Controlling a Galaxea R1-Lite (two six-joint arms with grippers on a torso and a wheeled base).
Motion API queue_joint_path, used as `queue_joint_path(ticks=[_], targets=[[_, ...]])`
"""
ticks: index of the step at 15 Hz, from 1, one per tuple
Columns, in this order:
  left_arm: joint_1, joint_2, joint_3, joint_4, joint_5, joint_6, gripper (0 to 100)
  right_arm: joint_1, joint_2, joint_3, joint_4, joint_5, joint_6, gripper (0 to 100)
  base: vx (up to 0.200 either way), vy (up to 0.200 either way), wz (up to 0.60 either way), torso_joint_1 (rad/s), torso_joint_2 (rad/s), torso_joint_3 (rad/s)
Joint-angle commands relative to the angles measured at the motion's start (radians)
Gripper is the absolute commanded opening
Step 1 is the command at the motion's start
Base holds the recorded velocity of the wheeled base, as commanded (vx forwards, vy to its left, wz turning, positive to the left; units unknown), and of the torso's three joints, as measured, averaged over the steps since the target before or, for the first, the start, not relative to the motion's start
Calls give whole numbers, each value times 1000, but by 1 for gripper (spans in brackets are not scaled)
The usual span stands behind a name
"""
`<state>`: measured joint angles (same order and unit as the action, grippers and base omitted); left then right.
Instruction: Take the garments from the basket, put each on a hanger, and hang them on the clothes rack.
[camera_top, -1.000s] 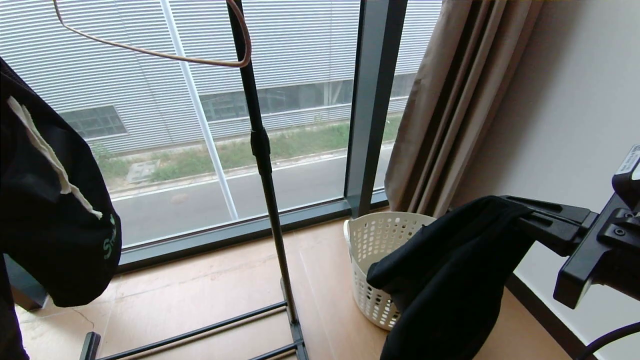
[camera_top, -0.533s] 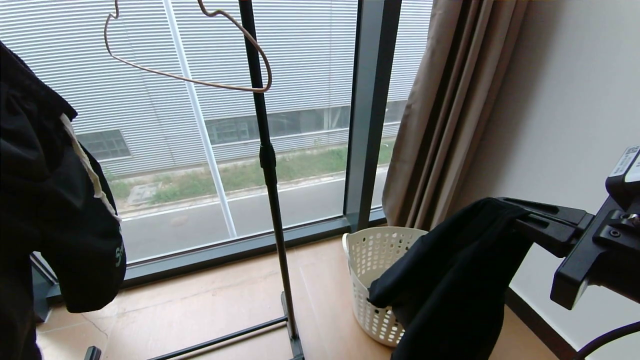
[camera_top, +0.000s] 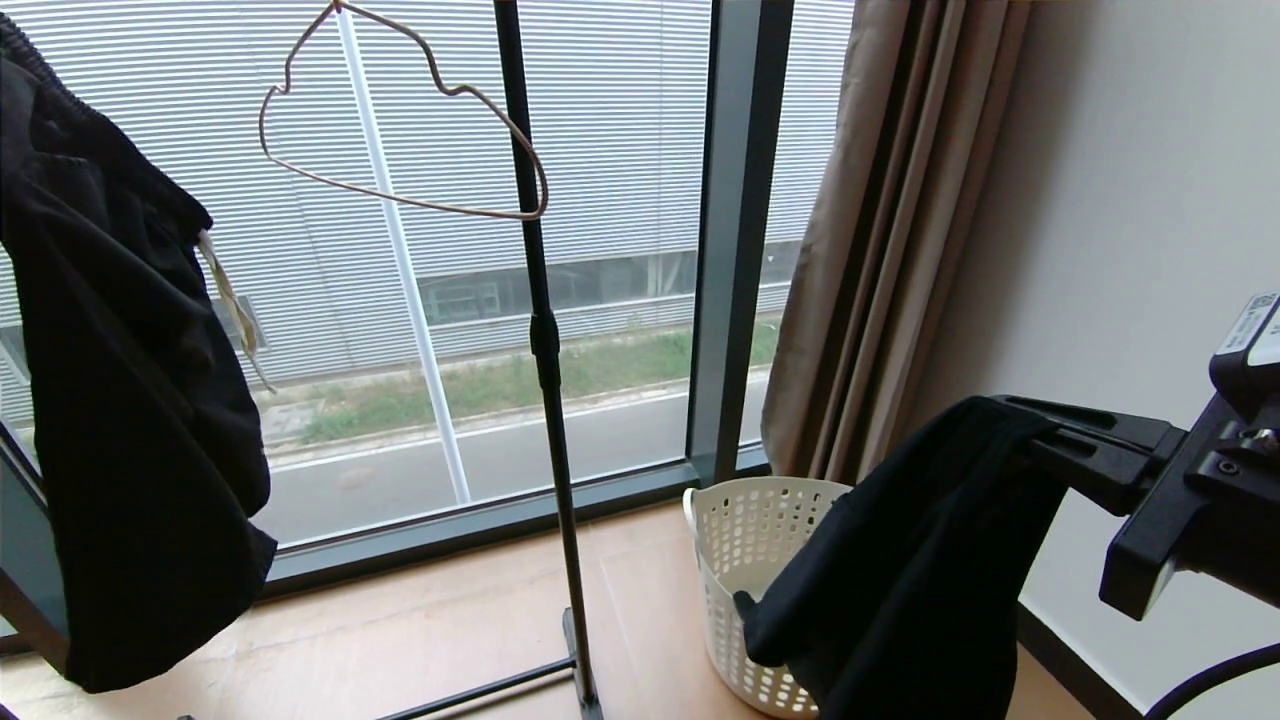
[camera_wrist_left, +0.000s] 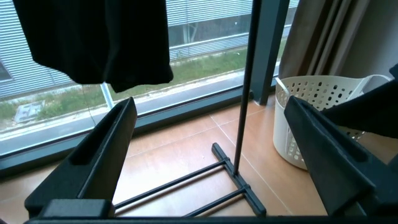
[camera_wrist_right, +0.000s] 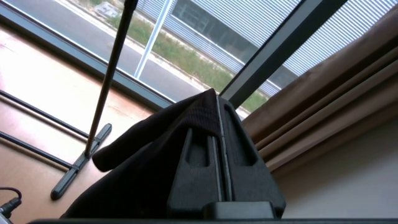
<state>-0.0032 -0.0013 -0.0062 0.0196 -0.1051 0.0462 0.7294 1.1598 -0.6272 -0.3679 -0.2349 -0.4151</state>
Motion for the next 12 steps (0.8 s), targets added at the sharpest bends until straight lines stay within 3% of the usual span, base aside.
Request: queue_joint_path(ticks=[1, 5, 12], targets=[[0, 1, 0, 0, 1, 0, 100, 1, 3, -2, 0, 2, -1, 0, 0, 0, 0, 0, 0, 0], [2, 1, 0, 0, 2, 1, 100, -30, 9, -5, -2, 40, 35, 0, 0, 0, 0, 10, -54, -17], [2, 1, 0, 0, 2, 0, 100, -45, 9, 0, -3, 54, 35, 0, 0, 0, 0, 84, -410, -323]])
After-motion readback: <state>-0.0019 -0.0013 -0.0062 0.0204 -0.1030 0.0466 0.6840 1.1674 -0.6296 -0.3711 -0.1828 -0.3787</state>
